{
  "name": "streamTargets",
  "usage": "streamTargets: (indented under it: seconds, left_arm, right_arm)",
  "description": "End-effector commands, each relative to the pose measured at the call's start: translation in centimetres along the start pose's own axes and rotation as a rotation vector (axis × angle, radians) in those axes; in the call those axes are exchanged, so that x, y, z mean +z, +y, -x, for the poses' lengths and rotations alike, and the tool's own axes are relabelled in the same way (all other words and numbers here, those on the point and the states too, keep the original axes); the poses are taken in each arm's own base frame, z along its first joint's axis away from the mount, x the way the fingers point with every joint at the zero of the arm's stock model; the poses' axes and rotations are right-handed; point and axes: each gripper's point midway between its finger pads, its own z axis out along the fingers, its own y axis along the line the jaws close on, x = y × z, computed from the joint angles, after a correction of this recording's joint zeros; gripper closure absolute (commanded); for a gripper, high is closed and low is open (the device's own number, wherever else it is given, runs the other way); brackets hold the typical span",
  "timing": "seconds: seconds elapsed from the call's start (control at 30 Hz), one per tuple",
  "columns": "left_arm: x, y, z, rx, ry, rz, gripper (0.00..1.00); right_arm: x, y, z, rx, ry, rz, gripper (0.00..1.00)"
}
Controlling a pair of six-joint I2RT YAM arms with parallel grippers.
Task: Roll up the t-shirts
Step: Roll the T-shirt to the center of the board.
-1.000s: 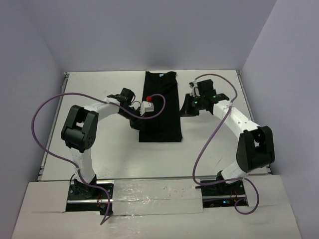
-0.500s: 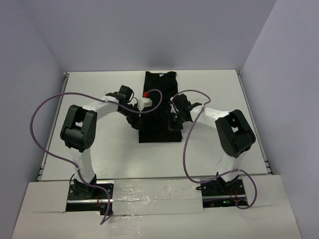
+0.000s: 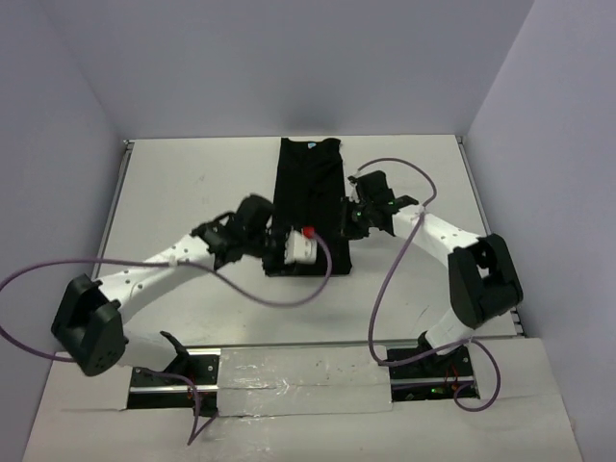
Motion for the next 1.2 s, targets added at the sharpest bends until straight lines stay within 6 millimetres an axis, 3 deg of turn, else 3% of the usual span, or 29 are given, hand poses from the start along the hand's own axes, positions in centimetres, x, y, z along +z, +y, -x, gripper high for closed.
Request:
streamTargets:
  seconds: [0.0,0.03,0.07,0.17,0.23,0.3,0.47,0.7,0.8,0.87,1.0,1.03,1.1,1.13,1.17]
  left_arm:
    - [2.1,-5.4,-3.1,0.253,0.029,-0.097,0.34]
    - [2.7,-6.0,-3.9,0.268,0.045,-0.101,0.33]
    - [3.3,-5.4,-4.8,0.276,0.084,-0.077,0.32]
    - [5.3,-3.8,-5.6,0.293,0.138,-0.021,0.32]
    - [6.4,-3.7,-5.4,0.298,0.149,-0.018,0.32]
    - [6.8,-4.4,-5.6,0.310,0.167,-0.031,0.32]
    - [7.0,-5.7,-8.3,0.355,0.225,-0.028,0.32]
    - [8.3,-4.2,-9.7,0.315,0.296,0.037,0.36]
    - [8.6,-3.5,-9.6,0.292,0.300,0.069,0.49]
    - [8.7,-3.4,-9.5,0.265,0.292,0.071,0.67]
    - [8.5,-3.3,-9.2,0.223,0.274,0.068,0.95]
    - [8.4,-3.2,-9.0,0.204,0.267,0.069,1.00]
    - [8.1,-3.1,-8.5,0.149,0.245,0.031,1.00]
    - [7.9,-3.1,-8.4,0.127,0.235,0.015,1.00]
    - [7.7,-2.7,-7.6,0.093,0.191,-0.011,1.00]
  right_arm:
    - [-2.4,0.0,1.1,-0.042,-0.095,0.005,0.79]
    - [-3.2,0.1,0.9,-0.055,-0.110,0.010,0.75]
    - [-3.5,0.1,0.8,-0.070,-0.118,0.010,0.74]
    - [-4.7,-0.1,0.2,-0.086,-0.153,0.010,0.72]
    - [-5.2,-0.3,-0.2,-0.087,-0.170,0.013,0.70]
    - [-5.3,-0.6,-0.9,-0.087,-0.170,0.012,0.68]
    - [-5.7,-1.2,-1.9,-0.088,-0.181,0.001,0.67]
    - [-6.2,-0.8,-3.2,-0.190,-0.149,0.056,0.60]
    - [-6.2,-1.6,-3.1,-0.272,-0.147,0.017,0.57]
    - [-6.7,-2.1,-2.5,-0.349,-0.190,-0.013,0.57]
    - [-8.5,-1.0,-1.2,-0.546,-0.362,0.039,0.55]
    - [-9.8,-0.4,-0.9,-0.655,-0.417,0.056,0.54]
    - [-10.2,0.3,-1.7,-0.795,-0.459,0.111,0.54]
    - [-11.2,0.7,-1.7,-0.970,-0.514,0.114,0.54]
    - [-10.8,0.8,-3.2,-1.071,-0.506,0.157,0.50]
